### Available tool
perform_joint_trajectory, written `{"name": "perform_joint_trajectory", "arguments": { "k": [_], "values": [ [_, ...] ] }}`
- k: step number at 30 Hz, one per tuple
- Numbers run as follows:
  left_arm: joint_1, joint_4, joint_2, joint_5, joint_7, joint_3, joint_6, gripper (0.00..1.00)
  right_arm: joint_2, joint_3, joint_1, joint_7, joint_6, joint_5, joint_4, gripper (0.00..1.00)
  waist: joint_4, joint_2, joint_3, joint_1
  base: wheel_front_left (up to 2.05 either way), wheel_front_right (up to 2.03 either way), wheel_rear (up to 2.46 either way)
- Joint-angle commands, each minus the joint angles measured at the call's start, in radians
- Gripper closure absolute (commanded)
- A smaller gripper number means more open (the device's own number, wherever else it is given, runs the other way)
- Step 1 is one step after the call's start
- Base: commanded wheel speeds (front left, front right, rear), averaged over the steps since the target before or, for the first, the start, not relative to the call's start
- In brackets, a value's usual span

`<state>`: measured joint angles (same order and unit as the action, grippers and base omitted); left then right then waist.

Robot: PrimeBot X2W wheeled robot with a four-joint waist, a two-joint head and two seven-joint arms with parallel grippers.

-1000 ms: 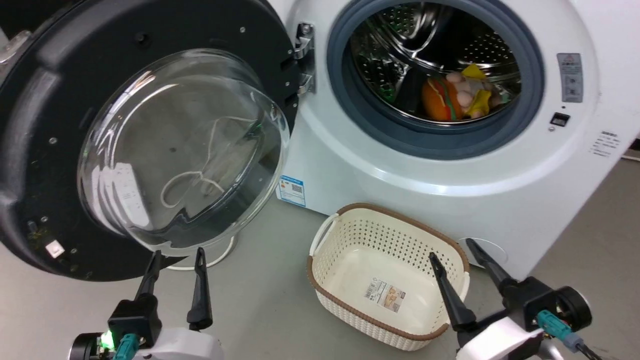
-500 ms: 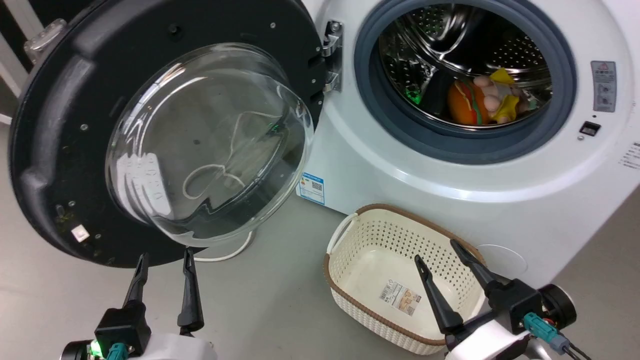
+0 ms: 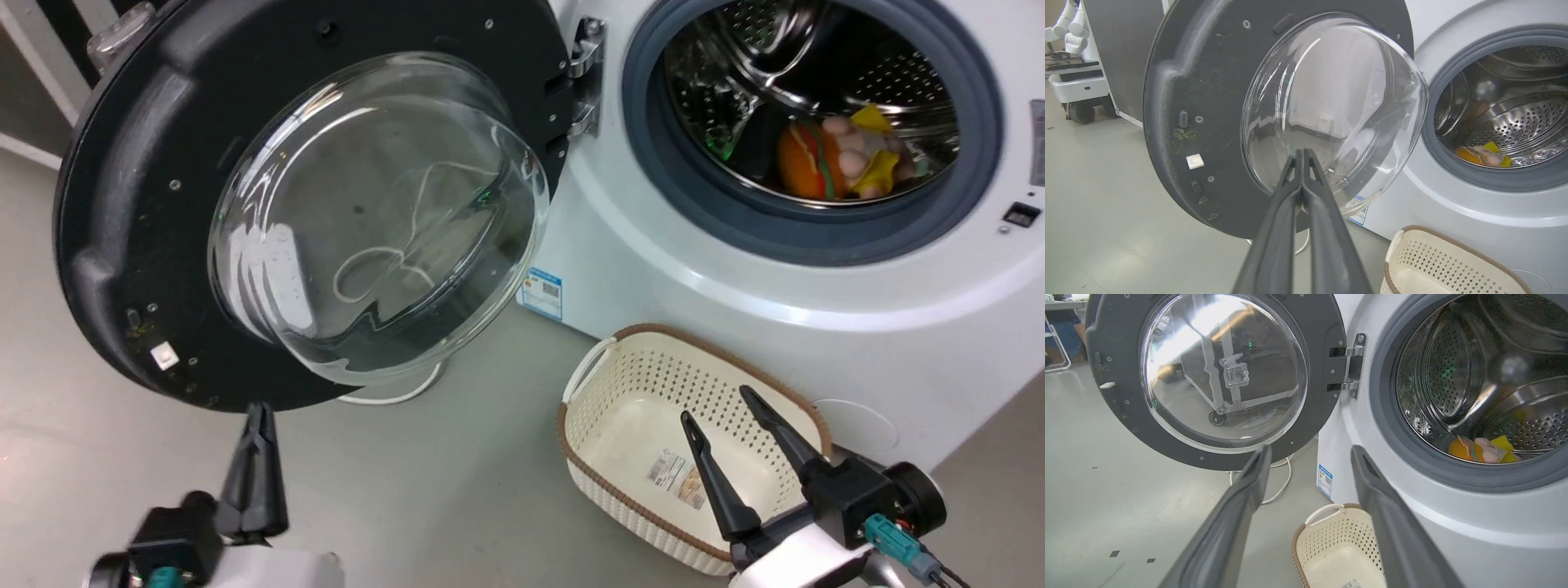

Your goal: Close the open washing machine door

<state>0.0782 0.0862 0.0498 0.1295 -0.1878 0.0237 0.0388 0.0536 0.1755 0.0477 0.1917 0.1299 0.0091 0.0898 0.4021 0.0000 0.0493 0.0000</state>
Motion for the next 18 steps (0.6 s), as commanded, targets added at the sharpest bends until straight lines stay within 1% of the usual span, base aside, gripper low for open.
{"name": "perform_joint_trajectory", "arguments": {
  "k": [1,3,5,8,10,12,15,18],
  "values": [
    [-0.015,0.014,0.000,0.017,-0.013,0.011,-0.010,1.00,-0.002,-0.001,-0.004,0.009,0.001,-0.003,-0.004,0.00,0.010,0.0000,0.010,0.0000,0.00,0.00,0.00],
    [-0.032,0.031,0.000,0.039,-0.017,0.041,-0.030,1.00,-0.002,-0.006,-0.008,0.014,0.001,-0.008,-0.010,0.00,0.019,0.0000,0.021,0.0000,0.00,0.00,0.00],
    [-0.058,0.043,0.001,0.087,-0.022,0.081,-0.051,1.00,-0.002,-0.014,-0.012,0.018,0.001,-0.014,-0.016,0.00,0.028,0.0000,0.032,0.0000,0.00,0.00,0.00],
    [-0.118,0.037,0.023,0.172,-0.028,0.152,-0.090,1.00,-0.003,-0.021,-0.016,0.023,0.001,-0.025,-0.026,0.00,0.037,0.0000,0.055,0.0000,0.00,0.00,0.00],
    [-0.173,0.022,0.054,0.248,-0.018,0.202,-0.105,1.00,-0.003,-0.020,-0.012,0.024,0.001,-0.034,-0.031,0.00,0.038,0.0000,0.076,0.0000,0.00,0.00,0.00],
    [-0.244,-0.001,0.095,0.339,0.020,0.264,-0.111,1.00,-0.003,-0.016,-0.004,0.025,0.001,-0.042,-0.035,0.00,0.037,0.0000,0.096,0.0000,0.00,0.00,0.00],
    [-0.334,-0.053,0.180,0.444,0.093,0.348,-0.113,1.00,-0.001,0.002,0.013,0.027,0.001,-0.053,-0.037,0.00,0.028,0.0000,0.125,0.0000,0.00,0.00,0.00],
    [-0.430,-0.139,0.234,0.587,0.184,0.425,-0.100,1.00,0.001,0.011,0.032,0.031,0.001,-0.060,-0.045,0.00,0.025,0.0000,0.160,0.0000,0.00,0.00,0.00]
  ]
}}
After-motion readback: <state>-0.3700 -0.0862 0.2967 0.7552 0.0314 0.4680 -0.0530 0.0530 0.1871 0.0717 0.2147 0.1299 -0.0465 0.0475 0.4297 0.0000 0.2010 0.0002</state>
